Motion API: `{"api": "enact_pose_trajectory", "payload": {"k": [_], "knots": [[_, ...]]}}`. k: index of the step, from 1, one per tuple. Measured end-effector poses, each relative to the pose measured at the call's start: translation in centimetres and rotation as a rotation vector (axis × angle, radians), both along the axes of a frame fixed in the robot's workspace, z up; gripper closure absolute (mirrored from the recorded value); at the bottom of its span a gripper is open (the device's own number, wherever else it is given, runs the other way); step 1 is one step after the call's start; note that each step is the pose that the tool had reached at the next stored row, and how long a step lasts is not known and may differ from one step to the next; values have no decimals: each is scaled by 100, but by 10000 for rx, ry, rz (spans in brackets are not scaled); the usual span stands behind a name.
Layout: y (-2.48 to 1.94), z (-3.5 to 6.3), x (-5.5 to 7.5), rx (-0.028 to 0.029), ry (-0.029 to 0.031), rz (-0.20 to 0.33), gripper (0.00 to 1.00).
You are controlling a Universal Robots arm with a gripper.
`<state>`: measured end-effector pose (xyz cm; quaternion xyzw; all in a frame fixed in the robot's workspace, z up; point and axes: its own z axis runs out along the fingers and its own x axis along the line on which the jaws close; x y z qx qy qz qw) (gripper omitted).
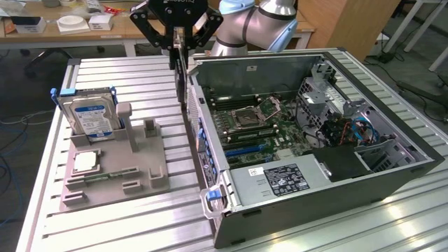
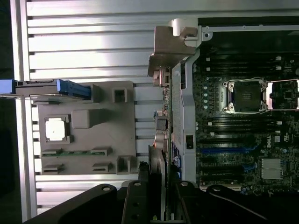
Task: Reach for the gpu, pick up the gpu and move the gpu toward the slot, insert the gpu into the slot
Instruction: 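Pick up the gpu and move the gpu toward the slot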
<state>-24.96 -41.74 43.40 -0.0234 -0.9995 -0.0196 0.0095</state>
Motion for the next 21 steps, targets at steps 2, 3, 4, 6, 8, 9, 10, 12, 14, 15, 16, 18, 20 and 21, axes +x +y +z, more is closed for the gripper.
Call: {"api": "enact_pose_trajectory", "payload": {"k": [2,3,4,6,8,9,10,12,14,15,16,18,20,21], "knots": [[0,0,24,0,0,0,74],[0,0,35,1,-1,0,74],[0,0,47,0,-1,0,74],[0,0,71,0,0,1,74],[0,0,92,1,0,-1,74],[0,0,104,1,0,0,74],[0,0,116,0,0,0,74],[0,0,209,1,-1,0,74],[0,0,263,1,-1,25,74],[0,0,273,0,-1,42,74],[0,0,283,2,0,69,74],[0,0,300,5,0,129,74],[0,0,319,6,0,180,74],[0,0,328,7,0,203,74]]}}
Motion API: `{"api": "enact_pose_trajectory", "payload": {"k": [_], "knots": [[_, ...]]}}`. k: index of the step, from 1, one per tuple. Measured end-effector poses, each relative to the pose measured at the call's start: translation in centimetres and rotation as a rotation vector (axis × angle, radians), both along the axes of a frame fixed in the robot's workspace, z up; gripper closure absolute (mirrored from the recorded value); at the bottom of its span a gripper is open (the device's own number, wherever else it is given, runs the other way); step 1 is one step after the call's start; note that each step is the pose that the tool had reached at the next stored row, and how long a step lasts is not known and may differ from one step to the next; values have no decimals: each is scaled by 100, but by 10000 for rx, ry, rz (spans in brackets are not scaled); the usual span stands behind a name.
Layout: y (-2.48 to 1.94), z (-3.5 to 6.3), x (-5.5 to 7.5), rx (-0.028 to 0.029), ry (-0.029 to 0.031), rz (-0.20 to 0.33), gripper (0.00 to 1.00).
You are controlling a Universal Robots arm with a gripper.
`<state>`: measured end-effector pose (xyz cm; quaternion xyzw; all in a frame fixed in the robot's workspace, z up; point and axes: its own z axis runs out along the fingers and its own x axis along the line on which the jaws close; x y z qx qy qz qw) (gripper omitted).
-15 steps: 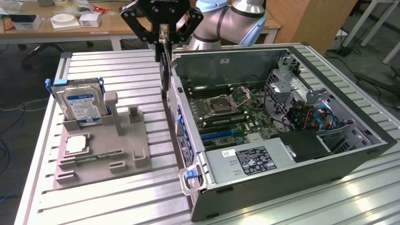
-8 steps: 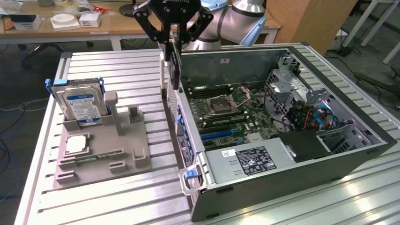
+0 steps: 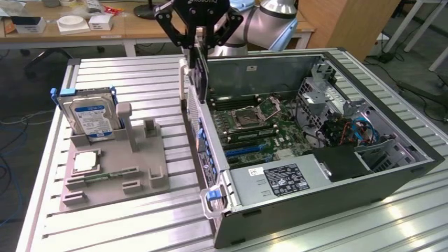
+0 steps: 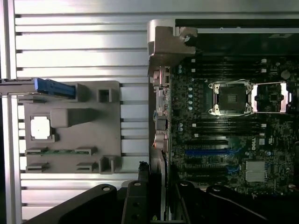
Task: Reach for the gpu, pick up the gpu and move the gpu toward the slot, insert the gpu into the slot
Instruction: 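Pick up the gpu and move the gpu toward the slot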
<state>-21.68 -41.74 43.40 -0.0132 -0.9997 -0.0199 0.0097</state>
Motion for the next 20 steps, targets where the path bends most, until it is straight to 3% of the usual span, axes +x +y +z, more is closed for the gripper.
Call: {"api": "enact_pose_trajectory", "payload": {"k": [20], "knots": [[0,0,237,11,0,93,74]]}}
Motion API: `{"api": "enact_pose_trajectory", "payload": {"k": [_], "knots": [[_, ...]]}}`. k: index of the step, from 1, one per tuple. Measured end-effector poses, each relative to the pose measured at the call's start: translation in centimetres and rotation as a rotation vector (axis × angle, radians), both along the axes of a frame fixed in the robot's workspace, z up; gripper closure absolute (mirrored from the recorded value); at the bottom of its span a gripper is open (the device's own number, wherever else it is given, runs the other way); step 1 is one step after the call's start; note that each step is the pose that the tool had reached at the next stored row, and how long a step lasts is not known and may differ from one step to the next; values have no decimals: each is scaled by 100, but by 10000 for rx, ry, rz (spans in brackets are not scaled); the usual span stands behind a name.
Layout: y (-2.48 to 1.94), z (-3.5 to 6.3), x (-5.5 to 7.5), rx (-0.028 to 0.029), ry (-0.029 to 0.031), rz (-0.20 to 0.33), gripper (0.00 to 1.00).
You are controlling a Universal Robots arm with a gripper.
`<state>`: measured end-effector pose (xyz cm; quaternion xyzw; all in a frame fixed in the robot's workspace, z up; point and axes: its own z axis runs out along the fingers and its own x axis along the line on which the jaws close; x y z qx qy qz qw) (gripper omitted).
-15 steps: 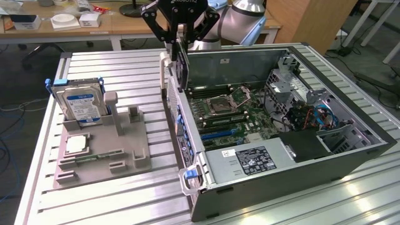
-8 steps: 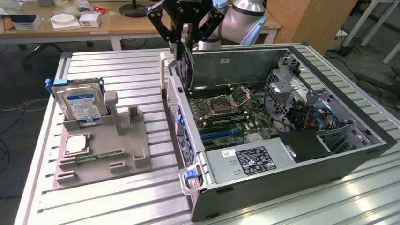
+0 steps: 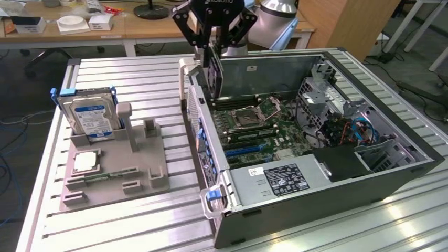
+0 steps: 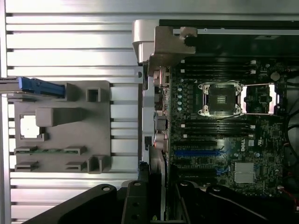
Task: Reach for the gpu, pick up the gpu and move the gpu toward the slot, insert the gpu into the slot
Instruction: 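Pick up the gpu and move the gpu toward the slot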
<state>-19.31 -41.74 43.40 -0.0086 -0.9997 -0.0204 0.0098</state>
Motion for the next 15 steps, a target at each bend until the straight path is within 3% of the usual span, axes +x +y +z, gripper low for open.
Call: {"api": "enact_pose_trajectory", "payload": {"k": [15], "knots": [[0,0,177,8,0,2,74]]}}
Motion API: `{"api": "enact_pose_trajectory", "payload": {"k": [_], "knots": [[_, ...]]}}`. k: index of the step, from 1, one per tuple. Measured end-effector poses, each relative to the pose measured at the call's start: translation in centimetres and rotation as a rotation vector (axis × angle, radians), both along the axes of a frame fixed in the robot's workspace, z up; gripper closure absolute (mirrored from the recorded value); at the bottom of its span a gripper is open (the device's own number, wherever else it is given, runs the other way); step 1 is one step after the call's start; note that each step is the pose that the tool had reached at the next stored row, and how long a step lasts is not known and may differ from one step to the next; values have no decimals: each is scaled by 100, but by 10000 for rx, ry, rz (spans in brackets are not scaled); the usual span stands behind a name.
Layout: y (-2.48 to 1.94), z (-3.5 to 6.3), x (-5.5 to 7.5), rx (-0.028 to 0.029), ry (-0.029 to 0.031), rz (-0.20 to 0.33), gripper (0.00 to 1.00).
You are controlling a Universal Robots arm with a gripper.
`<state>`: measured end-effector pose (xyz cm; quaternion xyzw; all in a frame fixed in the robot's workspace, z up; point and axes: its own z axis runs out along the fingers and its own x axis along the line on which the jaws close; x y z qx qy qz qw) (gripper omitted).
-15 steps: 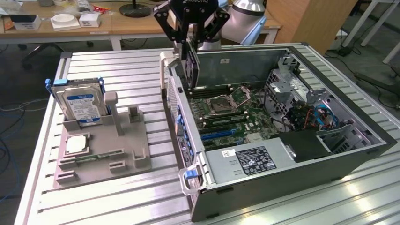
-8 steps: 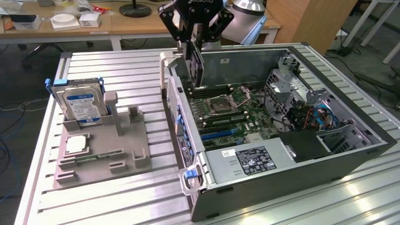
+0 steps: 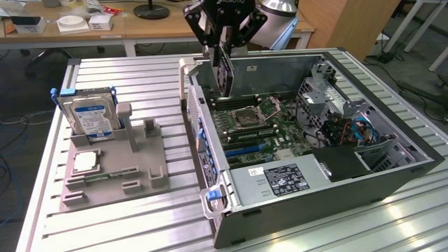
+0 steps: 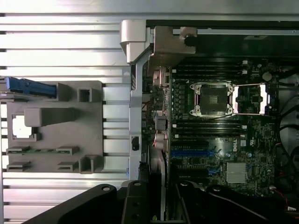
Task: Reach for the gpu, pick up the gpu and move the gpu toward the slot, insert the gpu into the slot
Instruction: 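Pick up the gpu and move the gpu toward the slot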
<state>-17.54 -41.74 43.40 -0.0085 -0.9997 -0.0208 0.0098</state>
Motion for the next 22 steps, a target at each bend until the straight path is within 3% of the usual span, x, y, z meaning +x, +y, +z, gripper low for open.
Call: {"api": "enact_pose_trajectory", "payload": {"k": [22], "knots": [[0,0,256,5,0,6,74]]}}
